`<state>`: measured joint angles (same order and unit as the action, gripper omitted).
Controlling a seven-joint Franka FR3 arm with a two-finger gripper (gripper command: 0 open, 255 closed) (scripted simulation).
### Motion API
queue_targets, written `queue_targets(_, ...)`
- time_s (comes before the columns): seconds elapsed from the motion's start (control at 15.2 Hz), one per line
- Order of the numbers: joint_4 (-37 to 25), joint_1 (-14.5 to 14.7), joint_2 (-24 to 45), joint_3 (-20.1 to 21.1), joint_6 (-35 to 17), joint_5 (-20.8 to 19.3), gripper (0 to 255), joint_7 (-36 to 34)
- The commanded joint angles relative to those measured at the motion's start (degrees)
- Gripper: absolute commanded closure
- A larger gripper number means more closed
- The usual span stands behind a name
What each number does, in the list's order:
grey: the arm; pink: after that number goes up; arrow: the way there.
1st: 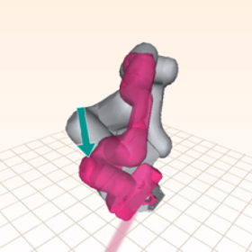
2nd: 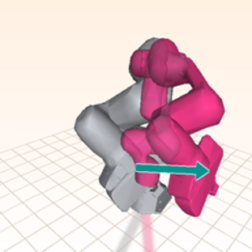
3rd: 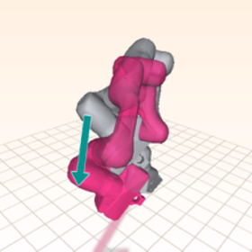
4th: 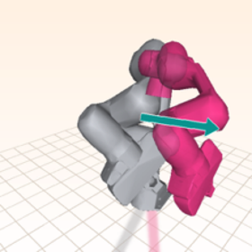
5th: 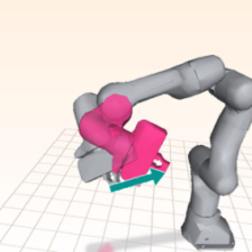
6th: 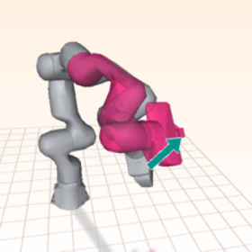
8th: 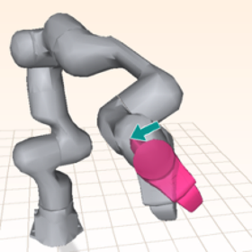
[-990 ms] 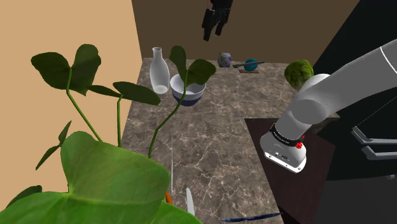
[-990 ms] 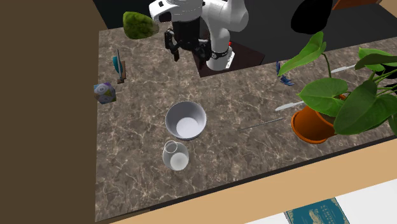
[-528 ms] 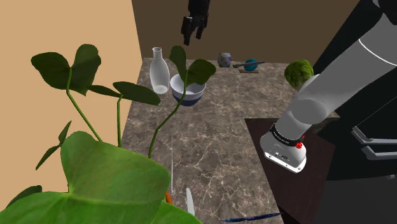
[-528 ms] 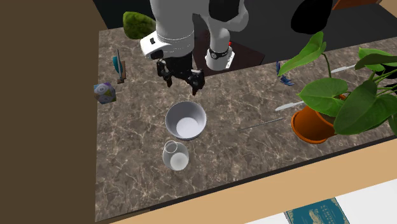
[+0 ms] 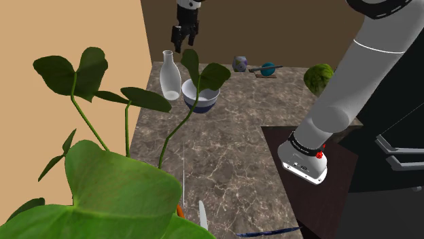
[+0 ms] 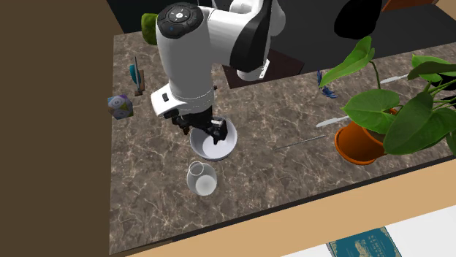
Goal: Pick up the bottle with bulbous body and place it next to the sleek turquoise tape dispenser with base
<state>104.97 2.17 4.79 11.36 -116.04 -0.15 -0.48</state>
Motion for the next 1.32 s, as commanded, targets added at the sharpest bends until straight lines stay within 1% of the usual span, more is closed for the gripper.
queue_targets(0.0,-3.1,0.7,4.0,0.4,-1.0,-1.3,0,-0.7)
queue_targets(0.2,-10.0,1.7,10.9,0.6,-1.1,-3.3,0,-1.4)
queue_targets(0.26,-11.3,2.0,12.2,0.5,-1.0,-3.7,0,-1.4)
queue_targets(0.79,-8.7,2.2,14.5,0.3,-5.9,-4.3,0,-1.8)
queue_targets(1.25,-8.7,2.2,14.5,0.3,-5.9,-4.3,0,-1.8)
